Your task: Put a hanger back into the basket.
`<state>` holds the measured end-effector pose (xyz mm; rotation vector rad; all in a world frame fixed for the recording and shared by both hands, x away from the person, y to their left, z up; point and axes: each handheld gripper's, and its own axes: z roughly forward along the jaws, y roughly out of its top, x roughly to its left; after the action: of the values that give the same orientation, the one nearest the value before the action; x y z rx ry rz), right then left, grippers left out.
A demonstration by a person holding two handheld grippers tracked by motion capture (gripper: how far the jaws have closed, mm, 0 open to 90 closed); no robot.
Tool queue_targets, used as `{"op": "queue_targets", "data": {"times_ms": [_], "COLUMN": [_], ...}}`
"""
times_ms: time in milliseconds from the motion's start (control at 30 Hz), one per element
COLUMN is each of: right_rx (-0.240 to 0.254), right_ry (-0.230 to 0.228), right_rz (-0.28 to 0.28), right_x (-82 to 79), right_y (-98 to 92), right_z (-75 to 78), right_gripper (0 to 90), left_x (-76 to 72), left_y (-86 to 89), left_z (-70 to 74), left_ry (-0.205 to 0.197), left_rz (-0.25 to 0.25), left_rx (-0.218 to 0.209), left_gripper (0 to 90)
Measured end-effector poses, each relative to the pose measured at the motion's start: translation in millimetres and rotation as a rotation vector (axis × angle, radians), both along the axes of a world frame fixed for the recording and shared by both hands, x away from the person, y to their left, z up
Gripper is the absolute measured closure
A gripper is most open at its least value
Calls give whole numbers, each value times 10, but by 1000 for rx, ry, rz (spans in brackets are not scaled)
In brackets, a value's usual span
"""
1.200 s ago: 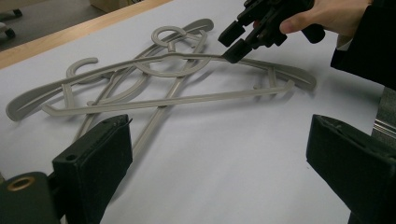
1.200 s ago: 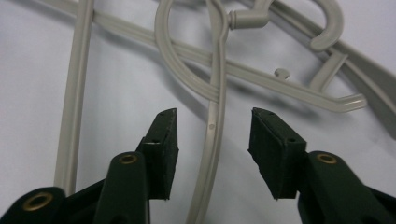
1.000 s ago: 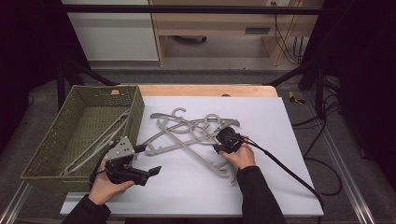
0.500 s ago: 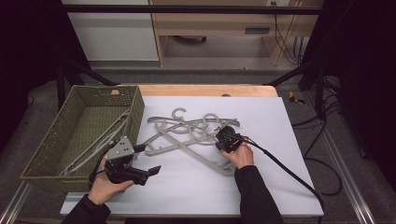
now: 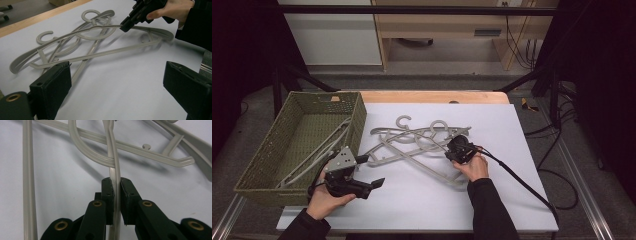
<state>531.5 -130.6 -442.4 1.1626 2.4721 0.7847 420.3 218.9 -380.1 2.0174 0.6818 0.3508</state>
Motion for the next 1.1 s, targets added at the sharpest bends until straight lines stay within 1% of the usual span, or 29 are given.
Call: {"op": "queue_targets", "data": {"times_ms": [133,167,367,400,433,467,500,533,633,733,800,900,1033,1100], "right_rx": [10,16,56,63,70,69,70,62,65,60,69,86,67,63], "right_ry": [-16,-29,-60,-69,-70,-81,-84,-100,-101,-111,-115,-124,-132,-132], "right_rz": [20,28,73,89,98,124,137,167,206,258,283,329,379,396], "right_x": [-52,-67,-206,-239,-276,-307,-344,-384,-499,-630,-698,-801,-913,-961], "right_y": [-68,-87,-180,-191,-197,-210,-214,-225,-232,-240,-244,-246,-245,-249], "right_z": [66,83,261,288,315,334,353,371,410,452,476,507,530,542], "right_gripper": [826,826,826,825,825,825,825,825,825,825,825,825,825,825], "left_x": [-2,-2,-6,-8,-13,-17,-22,-27,-44,-34,-23,-8,28,49], "left_y": [-6,-4,1,0,-1,-2,-6,-7,-16,-47,-93,-188,-311,-371], "left_z": [-1,0,24,33,43,57,75,89,170,240,291,359,420,435], "left_ry": [4,4,8,9,10,12,15,15,11,24,24,36,52,53], "left_rz": [-4,-4,-11,-15,-17,-21,-26,-26,-41,-56,-67,-97,-134,-144], "left_rx": [3,2,2,4,5,6,5,4,10,18,46,82,123,144], "left_gripper": [76,76,76,76,76,76,76,75,76,77,77,77,81,85]}}
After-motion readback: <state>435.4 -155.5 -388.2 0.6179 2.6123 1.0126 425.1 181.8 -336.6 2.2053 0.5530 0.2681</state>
